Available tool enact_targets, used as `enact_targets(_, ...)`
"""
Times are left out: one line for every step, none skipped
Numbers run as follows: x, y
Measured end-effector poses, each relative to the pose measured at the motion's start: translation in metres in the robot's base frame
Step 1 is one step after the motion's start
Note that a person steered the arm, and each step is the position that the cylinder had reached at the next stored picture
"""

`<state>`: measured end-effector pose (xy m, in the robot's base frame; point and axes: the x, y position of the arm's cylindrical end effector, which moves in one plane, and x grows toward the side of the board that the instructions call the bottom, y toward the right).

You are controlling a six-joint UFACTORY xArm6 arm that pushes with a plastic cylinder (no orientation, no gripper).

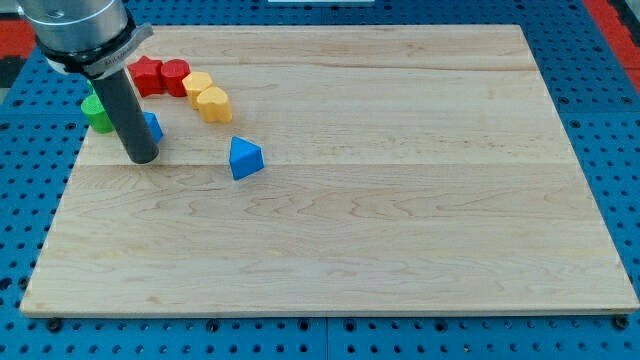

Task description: Keep blue triangle and yellow heart with other blocks to form a circle

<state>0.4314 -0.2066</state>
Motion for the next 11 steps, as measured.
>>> enact_targets(0.014,0.005)
enact_targets(0.066,0.031)
enact_targets(0.089,0.079)
enact_targets(0.071,0.137)
enact_targets(0.037,0.15)
enact_targets(0.009,0.11)
enact_targets(-0.014,0.073)
enact_targets(-0.014,0.094)
enact_targets(-0.023,0.145)
enact_targets(-0.043,0.134)
enact_targets(-0.044,0.09)
